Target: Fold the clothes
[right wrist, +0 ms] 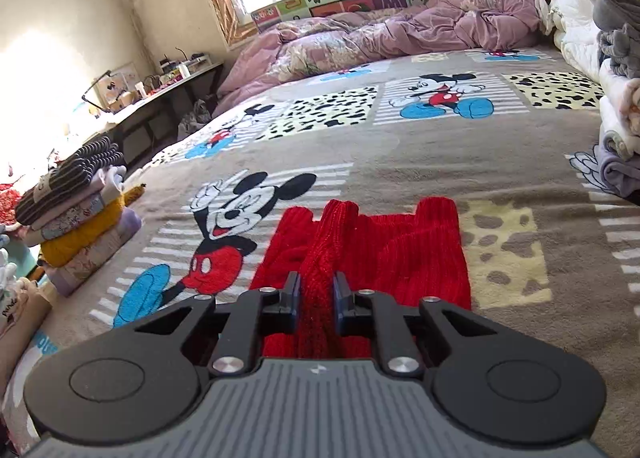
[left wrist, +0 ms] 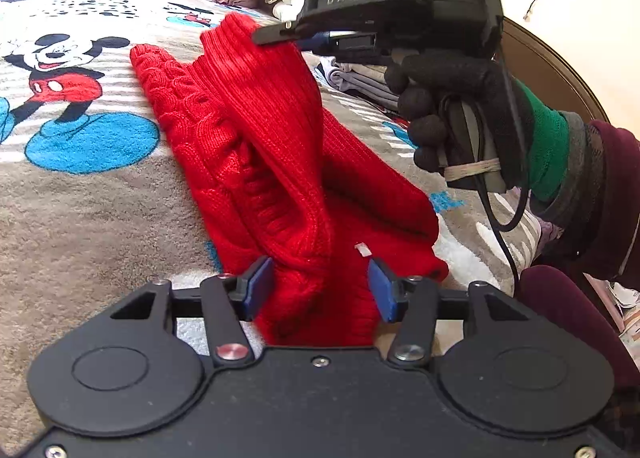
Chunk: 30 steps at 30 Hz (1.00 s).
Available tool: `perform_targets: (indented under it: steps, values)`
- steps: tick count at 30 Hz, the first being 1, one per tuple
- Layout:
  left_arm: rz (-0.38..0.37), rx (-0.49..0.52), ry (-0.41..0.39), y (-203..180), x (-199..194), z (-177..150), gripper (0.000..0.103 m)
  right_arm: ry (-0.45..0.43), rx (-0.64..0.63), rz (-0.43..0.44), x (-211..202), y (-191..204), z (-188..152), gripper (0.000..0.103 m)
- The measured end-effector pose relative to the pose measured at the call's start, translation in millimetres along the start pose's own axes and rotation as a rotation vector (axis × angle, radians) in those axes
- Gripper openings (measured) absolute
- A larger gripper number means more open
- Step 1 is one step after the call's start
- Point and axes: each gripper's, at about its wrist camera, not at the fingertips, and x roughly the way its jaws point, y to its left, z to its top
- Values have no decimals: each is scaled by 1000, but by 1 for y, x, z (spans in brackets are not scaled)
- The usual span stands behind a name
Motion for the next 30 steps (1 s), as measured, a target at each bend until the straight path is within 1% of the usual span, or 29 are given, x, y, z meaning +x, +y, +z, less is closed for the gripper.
perform_targets:
  steps: [1, 4, 5, 6, 8, 10, 11, 13, 14, 17, 19, 24, 27, 28, 29, 30]
  values:
    - [0, -2, 0, 0, 0, 0, 52, -20, 2, 37, -2, 2, 4, 17]
    - [-9, -23, -8, 3, -4, -1, 52, -98, 21, 198, -11, 8, 15, 17]
    - [-15, -36, -9, 5, -5, -2, 52, -120, 19, 224, -13, 11, 17, 17]
    - [-23, -53, -10, 8, -6, -2, 52, -124, 11, 209, -10, 14, 19, 17]
    - [-38, -86, -11, 12, -7, -2, 52, -68, 17, 161, 11, 12, 19, 17]
    - [-56, -123, -10, 16, -6, -1, 52, 40, 44, 88, 40, 4, 10, 17]
    - [-62, -135, -10, 17, -6, -1, 52, 92, 55, 36, 55, 0, 2, 17]
    - [-74, -157, -10, 20, -6, 0, 52, 112, 45, -2, 64, -1, -5, 17]
    - [-79, -164, -9, 21, -5, 0, 52, 117, 37, -20, 67, -2, -8, 17]
    - [-84, -166, -6, 21, -4, 1, 52, 87, 34, -40, 63, 1, -8, 17]
    - [-82, -164, -4, 19, -5, -1, 52, 84, 32, -64, 62, 1, -8, 15]
    - [-85, -189, -4, 22, -10, -3, 49, 84, 37, -91, 66, -5, -7, 15]
    - [-98, -220, -7, 25, -11, -2, 49, 100, 27, -95, 68, -3, -7, 15]
    - [-99, -220, -6, 26, -11, -2, 49, 96, 20, -104, 66, -1, -6, 19]
    - [-99, -219, -5, 26, -11, -1, 49, 89, 11, -114, 64, 1, -5, 20]
    - [-98, -217, -5, 27, -10, -1, 49, 64, -18, -124, 60, 7, -3, 20]
